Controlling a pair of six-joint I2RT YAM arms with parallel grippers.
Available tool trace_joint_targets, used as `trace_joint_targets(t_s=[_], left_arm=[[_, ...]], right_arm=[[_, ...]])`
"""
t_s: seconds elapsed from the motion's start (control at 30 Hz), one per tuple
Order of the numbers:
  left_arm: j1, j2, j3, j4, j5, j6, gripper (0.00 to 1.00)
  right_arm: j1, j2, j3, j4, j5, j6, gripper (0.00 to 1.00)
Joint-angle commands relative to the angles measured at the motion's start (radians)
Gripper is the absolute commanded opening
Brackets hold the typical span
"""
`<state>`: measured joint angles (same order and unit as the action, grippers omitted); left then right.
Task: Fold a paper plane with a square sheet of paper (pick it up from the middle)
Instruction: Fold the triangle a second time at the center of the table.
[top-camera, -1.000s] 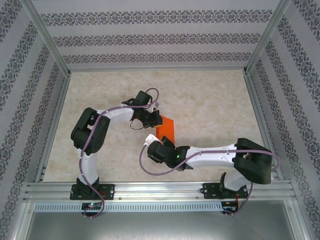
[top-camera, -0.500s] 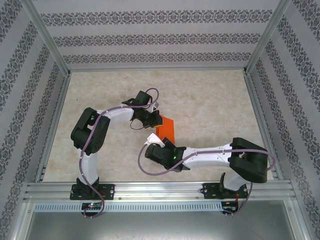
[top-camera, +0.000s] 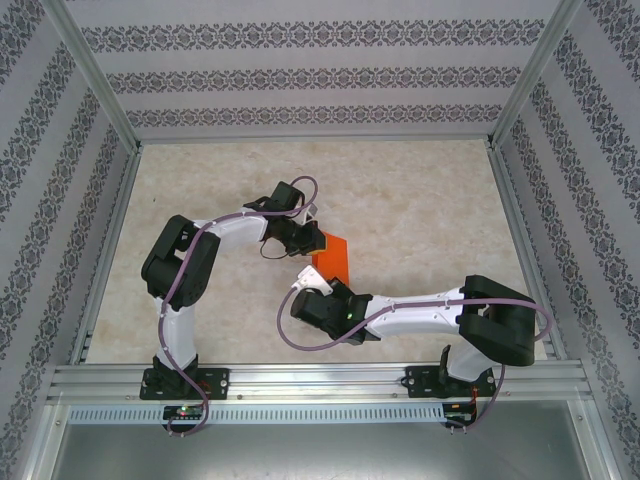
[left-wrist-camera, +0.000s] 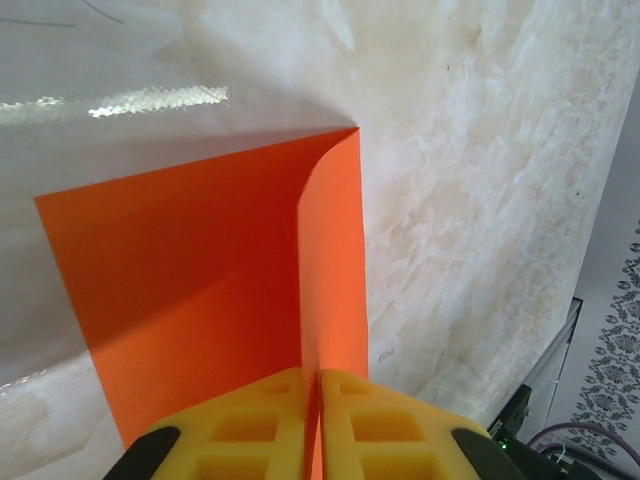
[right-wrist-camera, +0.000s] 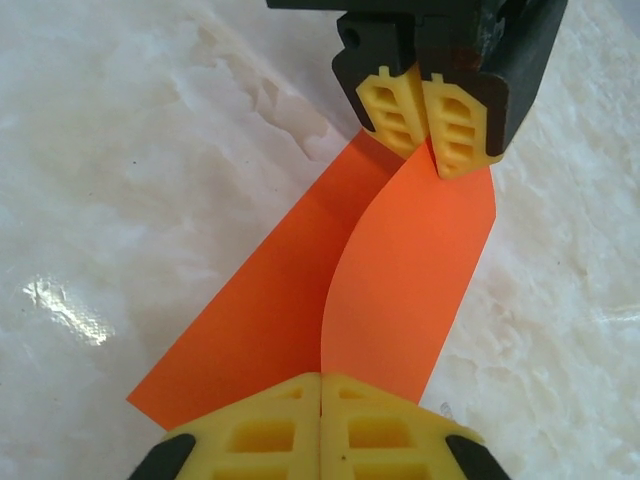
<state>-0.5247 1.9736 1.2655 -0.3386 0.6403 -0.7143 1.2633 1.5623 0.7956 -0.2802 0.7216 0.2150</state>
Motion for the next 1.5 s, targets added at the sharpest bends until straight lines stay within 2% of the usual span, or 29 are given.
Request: trace_joint_targets(t_s=[0.0, 0.13, 0.2, 0.27, 0.33, 0.4, 0.53, 0.8, 0.97, 1.07, 1.13, 1.27, 1.47], left_arm=[[-0.004, -0.084, -0.02, -0.001, -0.053, -0.013, 0.24], [-0.002, -0.177, -0.024, -0.056, -0.204, -0.007, 0.41], [0.004, -0.236, -0.032, -0.11, -0.337, -0.026, 0.45], [0.011, -0.317, -0.061, -0.142, -0.478, -0.045, 0.54], [0.024, -0.404, -0.101, -0.159, -0.592, -0.053, 0.58], [0.036, -0.474, -0.135, -0.174, -0.663, -0.063, 0.63], [0.068, -0.582, -0.195, -0.189, -0.729, -0.071, 0.66], [0.086, -0.665, -0.262, -0.196, -0.76, -0.075, 0.67], [0.087, -0.663, -0.268, -0.197, -0.754, -0.069, 0.64], [0.087, -0.66, -0.281, -0.183, -0.729, -0.073, 0.58], [0.089, -0.656, -0.293, -0.179, -0.704, -0.082, 0.53], [0.101, -0.652, -0.335, -0.16, -0.646, -0.101, 0.43], [0.126, -0.652, -0.432, -0.078, -0.511, -0.163, 0.29]], right_arm=[[0.005, -0.031, -0.003, -0.019, 0.018, 0.03, 0.01], [-0.014, -0.06, 0.008, -0.024, -0.007, 0.074, 0.0], [-0.038, -0.083, 0.028, -0.041, -0.031, 0.104, 0.0], [-0.072, -0.104, 0.057, -0.075, -0.057, 0.148, 0.0], [-0.11, -0.129, 0.089, -0.106, -0.068, 0.189, 0.0], [-0.146, -0.147, 0.128, -0.14, -0.094, 0.212, 0.0], [-0.192, -0.162, 0.23, -0.189, -0.102, 0.196, 0.0], [-0.231, -0.101, 0.442, -0.302, -0.07, 0.198, 0.0], [-0.223, -0.032, 0.471, -0.363, -0.058, 0.332, 0.0], [-0.205, 0.029, 0.486, -0.408, -0.069, 0.432, 0.0], [-0.204, 0.072, 0.493, -0.41, -0.14, 0.503, 0.0], [-0.187, 0.15, 0.497, -0.337, -0.278, 0.559, 0.0], [-0.173, 0.24, 0.542, -0.319, -0.369, 0.618, 0.0]])
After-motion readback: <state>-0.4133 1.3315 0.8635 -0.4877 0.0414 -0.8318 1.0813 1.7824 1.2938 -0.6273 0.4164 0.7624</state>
